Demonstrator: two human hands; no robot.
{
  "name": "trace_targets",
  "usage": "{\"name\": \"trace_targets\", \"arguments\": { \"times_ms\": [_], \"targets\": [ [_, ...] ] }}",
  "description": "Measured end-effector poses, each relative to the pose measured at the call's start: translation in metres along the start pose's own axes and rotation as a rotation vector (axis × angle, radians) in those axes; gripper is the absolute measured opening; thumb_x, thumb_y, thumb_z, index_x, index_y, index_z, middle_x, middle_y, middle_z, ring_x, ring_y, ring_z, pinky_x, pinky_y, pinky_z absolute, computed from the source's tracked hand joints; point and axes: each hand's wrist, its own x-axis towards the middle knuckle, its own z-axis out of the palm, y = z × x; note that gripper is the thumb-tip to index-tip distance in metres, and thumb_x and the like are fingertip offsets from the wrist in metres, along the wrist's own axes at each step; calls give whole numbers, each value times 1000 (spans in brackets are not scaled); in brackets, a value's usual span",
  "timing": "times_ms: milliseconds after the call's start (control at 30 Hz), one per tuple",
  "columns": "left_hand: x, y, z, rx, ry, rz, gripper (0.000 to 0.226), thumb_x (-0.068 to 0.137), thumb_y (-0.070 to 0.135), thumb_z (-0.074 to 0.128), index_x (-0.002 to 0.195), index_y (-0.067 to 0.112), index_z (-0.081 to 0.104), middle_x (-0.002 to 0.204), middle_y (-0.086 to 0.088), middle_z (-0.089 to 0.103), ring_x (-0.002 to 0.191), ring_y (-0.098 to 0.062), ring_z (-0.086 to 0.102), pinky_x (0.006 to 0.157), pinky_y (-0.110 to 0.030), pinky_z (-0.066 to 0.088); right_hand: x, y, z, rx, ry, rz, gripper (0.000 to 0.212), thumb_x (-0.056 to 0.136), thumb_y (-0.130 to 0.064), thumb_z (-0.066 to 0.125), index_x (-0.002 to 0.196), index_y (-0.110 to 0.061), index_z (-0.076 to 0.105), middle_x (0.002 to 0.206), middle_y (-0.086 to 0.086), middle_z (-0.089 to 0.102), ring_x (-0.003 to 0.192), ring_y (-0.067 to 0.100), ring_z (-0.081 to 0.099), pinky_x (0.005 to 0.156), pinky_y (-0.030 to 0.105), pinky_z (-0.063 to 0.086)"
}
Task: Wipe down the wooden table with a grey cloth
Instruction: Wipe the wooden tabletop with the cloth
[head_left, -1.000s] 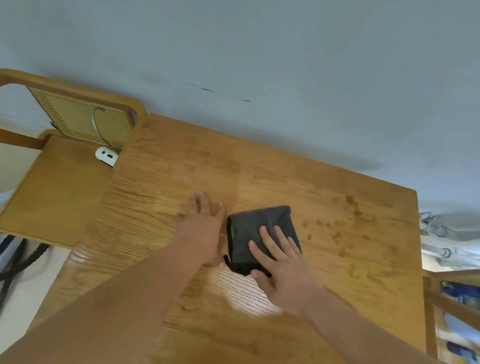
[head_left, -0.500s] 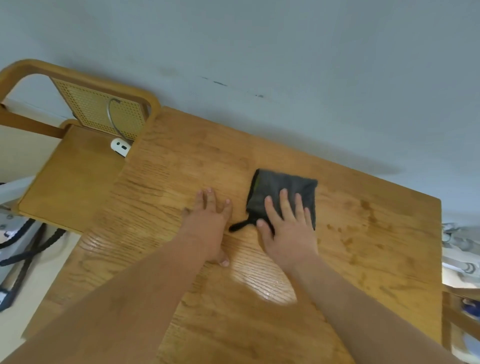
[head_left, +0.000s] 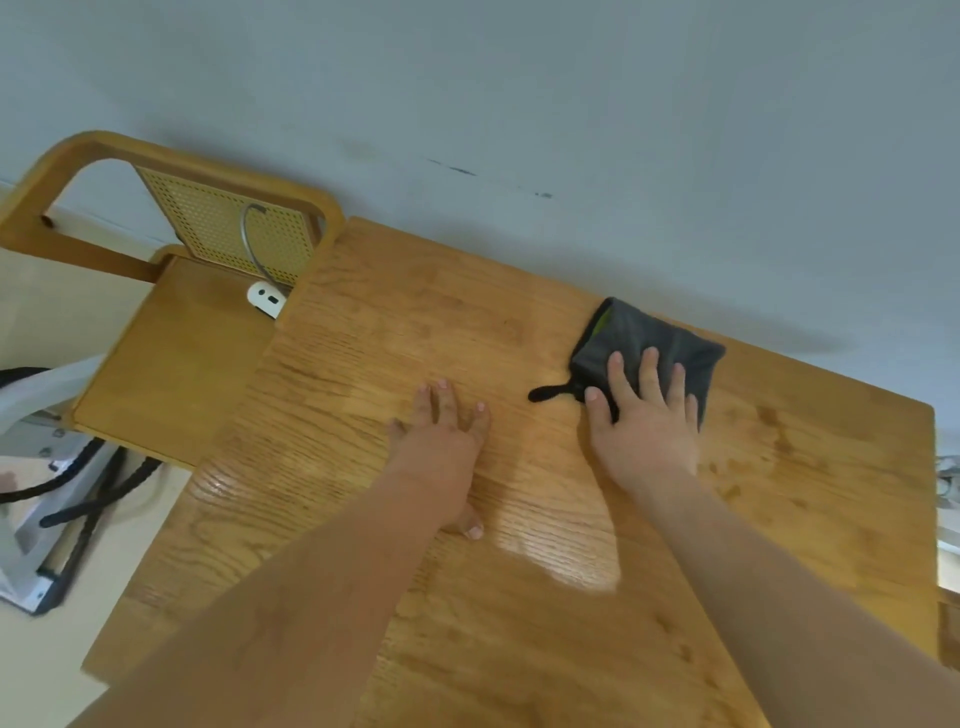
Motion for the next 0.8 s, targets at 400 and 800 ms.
{"name": "trace_targets", "arguments": {
  "times_ms": [400, 800],
  "targets": [
    [-1, 0, 3, -13, 12, -14, 150, 67, 63, 88, 160, 27, -23, 161, -23, -37, 152, -46, -24, 123, -66, 15, -52, 95, -4, -250, -126, -430, 53, 105, -66, 4, 157, -55, -4, 167, -15, -21, 155, 16, -26, 129, 41, -3],
    [-10, 16, -8, 11, -40, -109, 143, 73, 57, 87, 161, 27, -22, 164, -17, -35, 156, -40, -19, 121, -65, 27, -113, 54, 39, -92, -113, -194, 64, 104, -66, 7, 161, -42, -8, 167, -6, -28, 151, 25, -35, 127, 43, -13]
  ]
}}
